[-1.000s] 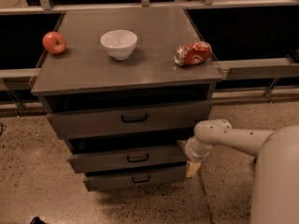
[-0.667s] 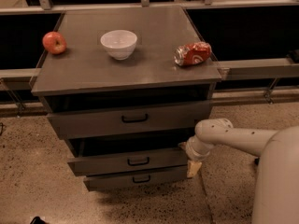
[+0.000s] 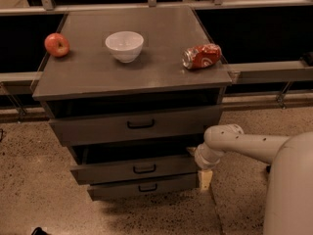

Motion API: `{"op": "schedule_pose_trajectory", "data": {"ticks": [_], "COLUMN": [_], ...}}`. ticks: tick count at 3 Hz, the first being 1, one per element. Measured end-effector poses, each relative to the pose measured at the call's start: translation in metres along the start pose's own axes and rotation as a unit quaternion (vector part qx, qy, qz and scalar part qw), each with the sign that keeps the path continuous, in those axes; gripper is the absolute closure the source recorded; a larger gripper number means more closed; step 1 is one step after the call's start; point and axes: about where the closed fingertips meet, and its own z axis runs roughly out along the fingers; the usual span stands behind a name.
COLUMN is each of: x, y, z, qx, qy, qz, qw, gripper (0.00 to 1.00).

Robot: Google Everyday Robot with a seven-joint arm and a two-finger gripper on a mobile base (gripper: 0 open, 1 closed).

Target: Open middle drawer

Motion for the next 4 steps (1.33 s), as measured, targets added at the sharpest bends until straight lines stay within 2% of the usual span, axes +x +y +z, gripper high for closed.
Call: {"op": "schedule_pose_trajectory", "data": {"ticks": [2, 3, 4], "x": [0.003, 0.002, -0.007], "y": [-0.003, 0.007, 0.040], "z": [0.002, 0.004, -0.014], "qx": [-0.001, -0.017, -0.045], "qy": [-0.007, -0.027, -0.035], "qz": [0.005, 0.008, -0.004], "qw": [1.0000, 0.9995, 0.9984], "gripper": [0.00, 0.17, 0.48]}}
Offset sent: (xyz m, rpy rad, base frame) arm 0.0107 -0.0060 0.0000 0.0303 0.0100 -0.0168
